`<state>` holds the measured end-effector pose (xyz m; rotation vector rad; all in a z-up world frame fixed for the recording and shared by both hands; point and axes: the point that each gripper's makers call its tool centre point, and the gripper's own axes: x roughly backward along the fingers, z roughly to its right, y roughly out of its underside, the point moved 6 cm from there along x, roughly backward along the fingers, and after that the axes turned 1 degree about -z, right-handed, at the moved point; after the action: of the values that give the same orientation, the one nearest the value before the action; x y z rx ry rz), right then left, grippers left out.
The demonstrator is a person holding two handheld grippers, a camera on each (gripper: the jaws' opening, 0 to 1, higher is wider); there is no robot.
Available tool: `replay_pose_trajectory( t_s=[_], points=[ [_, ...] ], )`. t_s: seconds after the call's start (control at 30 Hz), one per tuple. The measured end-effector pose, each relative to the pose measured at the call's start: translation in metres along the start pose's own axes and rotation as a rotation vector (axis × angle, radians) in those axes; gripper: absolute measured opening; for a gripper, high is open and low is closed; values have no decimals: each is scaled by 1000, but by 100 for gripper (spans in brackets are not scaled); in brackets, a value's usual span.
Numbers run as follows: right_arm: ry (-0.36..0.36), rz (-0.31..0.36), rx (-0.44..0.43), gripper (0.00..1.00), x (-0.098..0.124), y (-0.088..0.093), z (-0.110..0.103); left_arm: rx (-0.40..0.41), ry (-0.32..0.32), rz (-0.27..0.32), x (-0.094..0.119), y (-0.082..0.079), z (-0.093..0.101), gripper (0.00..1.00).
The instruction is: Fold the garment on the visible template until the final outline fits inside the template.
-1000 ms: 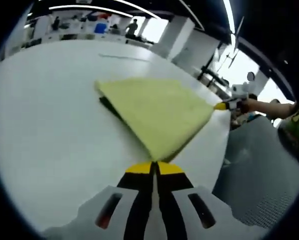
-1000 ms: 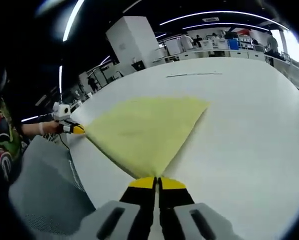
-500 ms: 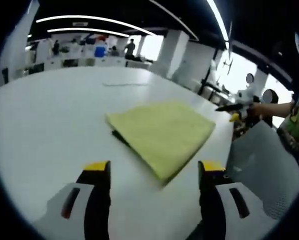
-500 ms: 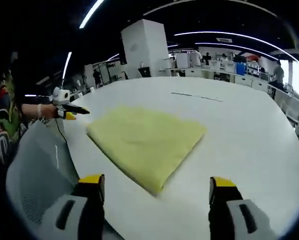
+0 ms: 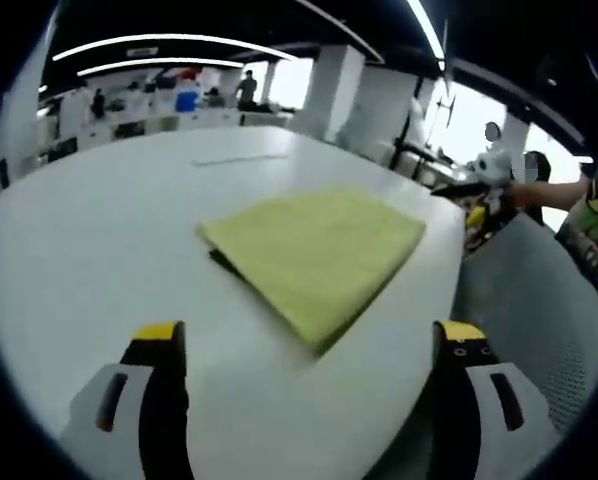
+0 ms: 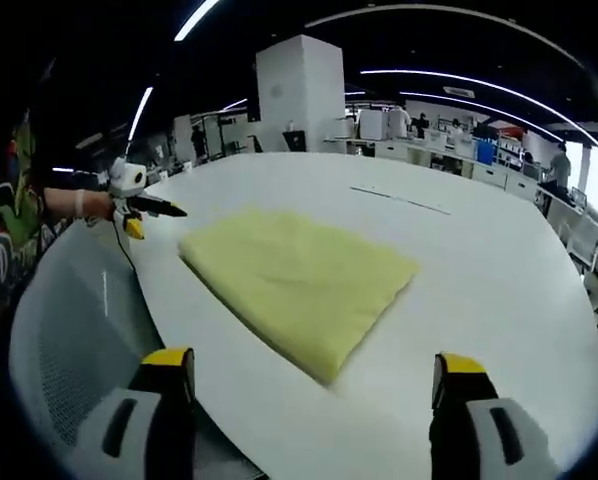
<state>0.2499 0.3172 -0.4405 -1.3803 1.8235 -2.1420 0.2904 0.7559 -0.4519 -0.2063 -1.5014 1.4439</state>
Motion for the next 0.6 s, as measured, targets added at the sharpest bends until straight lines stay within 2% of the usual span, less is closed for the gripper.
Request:
replay_pose_trajectory(
  t_s=[0.23,0.6],
  points=[
    [8,14,-19,99,4,2,0,-3,-7,13,4,1,0,98],
    [7,44,-34,99,5,2,-5,-11,-18,30,6,-3,9,97]
  ],
)
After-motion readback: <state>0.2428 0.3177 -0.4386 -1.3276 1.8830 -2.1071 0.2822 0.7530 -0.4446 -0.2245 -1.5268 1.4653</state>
